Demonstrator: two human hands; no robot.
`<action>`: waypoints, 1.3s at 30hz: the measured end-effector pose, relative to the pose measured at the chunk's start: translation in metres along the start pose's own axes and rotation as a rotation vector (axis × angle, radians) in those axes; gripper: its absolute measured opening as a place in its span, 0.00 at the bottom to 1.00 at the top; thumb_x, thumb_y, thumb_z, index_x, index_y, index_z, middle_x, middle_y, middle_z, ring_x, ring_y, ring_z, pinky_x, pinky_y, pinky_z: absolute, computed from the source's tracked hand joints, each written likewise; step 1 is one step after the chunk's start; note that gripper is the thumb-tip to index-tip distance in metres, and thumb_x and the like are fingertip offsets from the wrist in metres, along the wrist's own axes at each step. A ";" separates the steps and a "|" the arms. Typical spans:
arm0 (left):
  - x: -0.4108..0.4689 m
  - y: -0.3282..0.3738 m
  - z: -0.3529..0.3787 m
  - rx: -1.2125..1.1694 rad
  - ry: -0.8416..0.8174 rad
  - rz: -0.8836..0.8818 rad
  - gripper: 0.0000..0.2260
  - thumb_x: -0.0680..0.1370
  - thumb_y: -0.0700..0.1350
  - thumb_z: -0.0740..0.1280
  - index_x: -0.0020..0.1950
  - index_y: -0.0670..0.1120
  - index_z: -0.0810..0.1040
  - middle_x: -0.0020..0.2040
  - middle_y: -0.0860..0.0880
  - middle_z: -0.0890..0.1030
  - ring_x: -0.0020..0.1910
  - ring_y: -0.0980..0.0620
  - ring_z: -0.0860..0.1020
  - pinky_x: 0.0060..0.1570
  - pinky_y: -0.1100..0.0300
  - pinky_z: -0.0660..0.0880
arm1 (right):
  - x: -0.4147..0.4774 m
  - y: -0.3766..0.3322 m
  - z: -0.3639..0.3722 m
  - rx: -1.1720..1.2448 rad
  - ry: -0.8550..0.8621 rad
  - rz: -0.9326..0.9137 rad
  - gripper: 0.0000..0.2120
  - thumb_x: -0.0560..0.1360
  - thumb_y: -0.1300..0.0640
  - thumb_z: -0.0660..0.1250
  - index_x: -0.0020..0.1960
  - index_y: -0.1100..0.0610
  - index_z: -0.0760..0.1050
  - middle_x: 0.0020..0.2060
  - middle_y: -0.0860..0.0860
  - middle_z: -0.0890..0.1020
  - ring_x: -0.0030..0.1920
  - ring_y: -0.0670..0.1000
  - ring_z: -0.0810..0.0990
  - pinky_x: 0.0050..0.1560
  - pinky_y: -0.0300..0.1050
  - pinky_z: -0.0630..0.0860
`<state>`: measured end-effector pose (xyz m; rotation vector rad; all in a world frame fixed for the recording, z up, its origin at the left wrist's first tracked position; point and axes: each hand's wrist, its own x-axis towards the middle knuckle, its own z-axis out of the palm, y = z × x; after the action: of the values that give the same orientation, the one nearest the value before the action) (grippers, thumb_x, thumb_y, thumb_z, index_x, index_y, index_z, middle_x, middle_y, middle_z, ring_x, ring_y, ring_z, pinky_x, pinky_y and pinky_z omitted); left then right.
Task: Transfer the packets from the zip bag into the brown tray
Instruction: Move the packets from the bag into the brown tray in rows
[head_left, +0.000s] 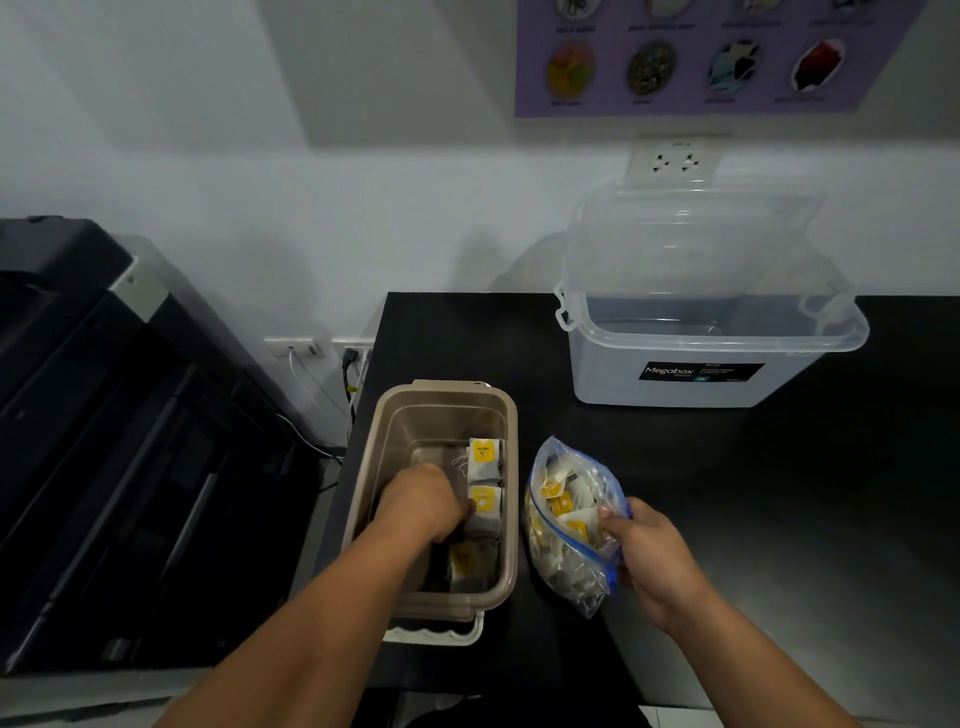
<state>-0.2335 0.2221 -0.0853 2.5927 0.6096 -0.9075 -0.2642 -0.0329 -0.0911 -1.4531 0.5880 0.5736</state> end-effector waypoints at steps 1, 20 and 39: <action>0.000 -0.003 -0.001 -0.032 -0.027 -0.011 0.12 0.76 0.50 0.71 0.48 0.41 0.83 0.41 0.43 0.86 0.40 0.46 0.85 0.47 0.51 0.84 | 0.000 0.000 -0.001 -0.002 -0.002 0.000 0.08 0.84 0.59 0.63 0.60 0.56 0.78 0.47 0.55 0.89 0.45 0.55 0.89 0.40 0.51 0.84; -0.013 0.004 0.013 -0.115 -0.336 -0.085 0.08 0.81 0.46 0.69 0.49 0.41 0.81 0.38 0.46 0.84 0.27 0.56 0.79 0.35 0.63 0.77 | 0.008 0.006 -0.015 -0.022 -0.048 0.027 0.09 0.84 0.59 0.63 0.62 0.56 0.78 0.49 0.56 0.89 0.48 0.56 0.89 0.47 0.56 0.84; -0.023 0.010 0.010 0.001 -0.320 -0.038 0.09 0.75 0.46 0.75 0.49 0.41 0.82 0.37 0.46 0.84 0.27 0.54 0.77 0.36 0.60 0.79 | 0.008 -0.001 -0.017 -0.072 -0.096 0.044 0.08 0.84 0.59 0.63 0.61 0.55 0.78 0.51 0.57 0.88 0.48 0.56 0.89 0.55 0.61 0.84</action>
<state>-0.2500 0.2027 -0.0760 2.3701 0.5674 -1.3002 -0.2579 -0.0502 -0.0968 -1.4747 0.5294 0.7015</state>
